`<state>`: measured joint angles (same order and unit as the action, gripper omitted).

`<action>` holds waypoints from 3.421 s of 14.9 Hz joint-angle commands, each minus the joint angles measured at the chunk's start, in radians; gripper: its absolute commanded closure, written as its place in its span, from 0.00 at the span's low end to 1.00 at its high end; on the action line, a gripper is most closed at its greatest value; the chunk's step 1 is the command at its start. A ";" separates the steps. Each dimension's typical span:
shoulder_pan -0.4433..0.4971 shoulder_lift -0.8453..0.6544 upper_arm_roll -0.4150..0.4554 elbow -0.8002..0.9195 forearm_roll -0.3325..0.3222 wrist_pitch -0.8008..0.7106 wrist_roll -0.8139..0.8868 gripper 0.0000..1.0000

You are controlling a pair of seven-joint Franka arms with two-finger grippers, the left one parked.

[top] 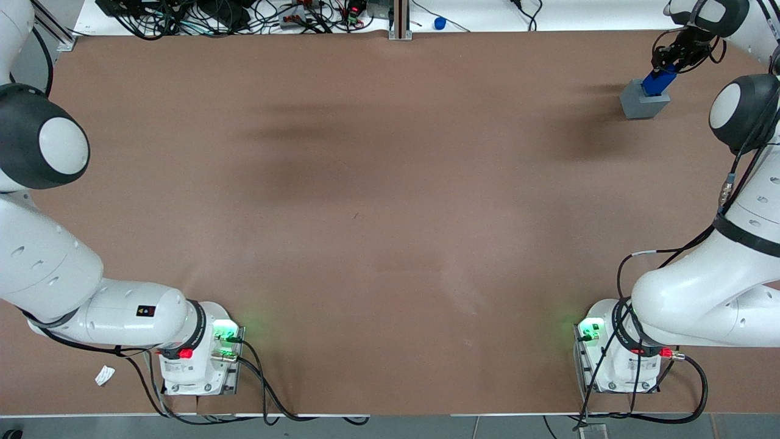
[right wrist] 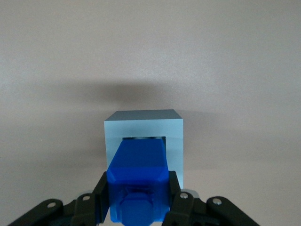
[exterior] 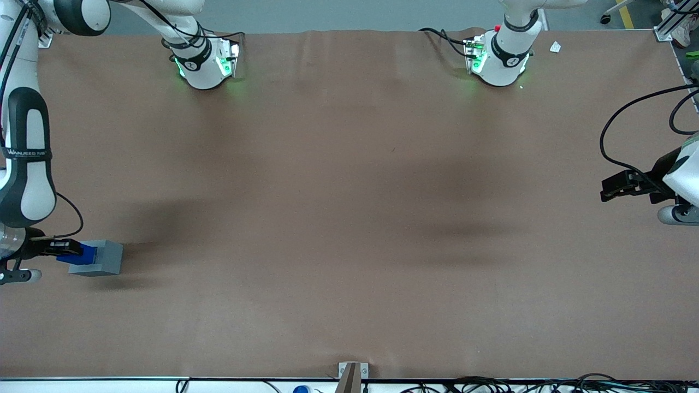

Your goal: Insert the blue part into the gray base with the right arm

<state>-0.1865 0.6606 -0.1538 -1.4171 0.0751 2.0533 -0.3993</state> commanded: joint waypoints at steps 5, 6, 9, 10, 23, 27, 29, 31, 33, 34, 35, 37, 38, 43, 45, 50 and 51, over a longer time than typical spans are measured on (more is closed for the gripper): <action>0.004 0.007 -0.010 0.006 0.014 -0.007 -0.018 0.98; 0.005 0.008 -0.010 0.006 0.015 -0.005 -0.018 0.98; 0.004 0.008 -0.010 -0.009 0.017 0.021 -0.018 0.98; 0.005 0.008 -0.010 -0.019 0.017 0.036 -0.019 0.98; 0.007 0.019 -0.010 -0.032 0.020 0.061 -0.012 0.82; 0.009 0.019 -0.010 -0.039 0.018 0.067 -0.015 0.00; 0.009 0.019 -0.010 -0.033 0.018 0.064 -0.009 0.00; 0.010 0.008 -0.009 -0.025 0.020 0.053 -0.006 0.00; 0.019 -0.047 -0.007 -0.034 0.020 0.047 0.008 0.00; 0.024 -0.077 -0.007 -0.034 0.022 0.013 0.023 0.00; 0.036 -0.111 -0.006 -0.034 0.022 -0.034 0.057 0.00; 0.064 -0.192 0.002 -0.032 0.012 -0.119 0.178 0.00; 0.073 -0.229 0.013 -0.032 0.011 -0.168 0.215 0.00; 0.094 -0.416 0.086 -0.032 0.012 -0.386 0.405 0.00; 0.094 -0.476 0.124 -0.032 0.011 -0.432 0.492 0.00; 0.119 -0.626 0.143 -0.055 0.008 -0.560 0.502 0.00; 0.127 -0.659 0.143 -0.077 0.006 -0.571 0.502 0.00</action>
<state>-0.0693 0.0934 -0.0127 -1.4125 0.0871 1.4917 0.0881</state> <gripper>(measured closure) 0.000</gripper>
